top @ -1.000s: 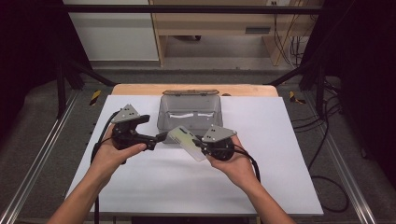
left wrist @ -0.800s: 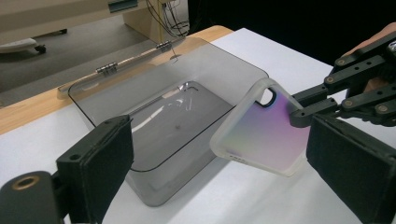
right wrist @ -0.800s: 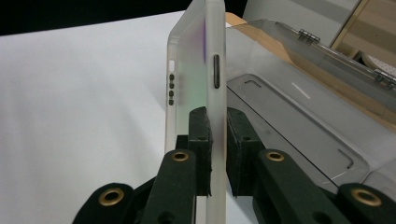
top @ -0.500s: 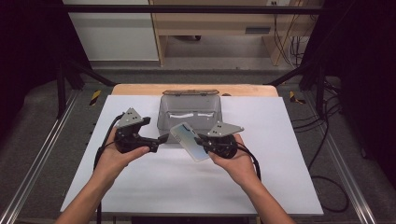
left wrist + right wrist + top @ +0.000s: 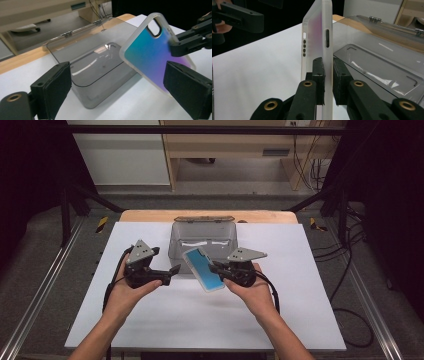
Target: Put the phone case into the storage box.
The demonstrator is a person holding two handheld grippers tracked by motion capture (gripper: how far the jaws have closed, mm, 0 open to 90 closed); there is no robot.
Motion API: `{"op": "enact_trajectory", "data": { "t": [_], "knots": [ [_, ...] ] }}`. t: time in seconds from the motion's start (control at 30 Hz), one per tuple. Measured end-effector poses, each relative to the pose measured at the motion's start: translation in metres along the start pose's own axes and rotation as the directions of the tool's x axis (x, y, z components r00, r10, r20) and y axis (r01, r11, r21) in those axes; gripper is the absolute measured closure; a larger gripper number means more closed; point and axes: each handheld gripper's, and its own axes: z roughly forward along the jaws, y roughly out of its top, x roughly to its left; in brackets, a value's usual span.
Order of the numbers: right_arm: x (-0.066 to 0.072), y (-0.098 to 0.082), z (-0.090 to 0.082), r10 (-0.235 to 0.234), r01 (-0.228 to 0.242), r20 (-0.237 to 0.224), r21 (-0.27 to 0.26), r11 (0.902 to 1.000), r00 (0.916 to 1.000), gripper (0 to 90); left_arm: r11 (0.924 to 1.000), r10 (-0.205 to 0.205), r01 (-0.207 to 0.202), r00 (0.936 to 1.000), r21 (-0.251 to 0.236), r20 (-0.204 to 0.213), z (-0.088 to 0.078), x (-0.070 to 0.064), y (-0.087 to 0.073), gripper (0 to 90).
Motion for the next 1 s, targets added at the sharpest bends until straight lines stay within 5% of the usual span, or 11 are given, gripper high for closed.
{"op": "enact_trajectory", "data": {
  "t": [0.43, 1.0],
  "knots": [
    [-0.003, 0.001, -0.002, 0.012, -0.012, 0.008, -0.004, 0.9999, 0.9999, 81.6, 0.9975, -0.021, 0.015, 0.9958, -0.069, -0.089, -0.004, -0.002, -0.017, 3.8],
    [0.002, 0.008, -0.001, 0.077, -0.072, 0.062, -0.079, 0.9942, 0.9951, 81.6, 0.9897, -0.063, 0.037, 0.9799, -0.138, -0.19, -0.013, 0.01, -0.074, 3.7]
  ]
}}
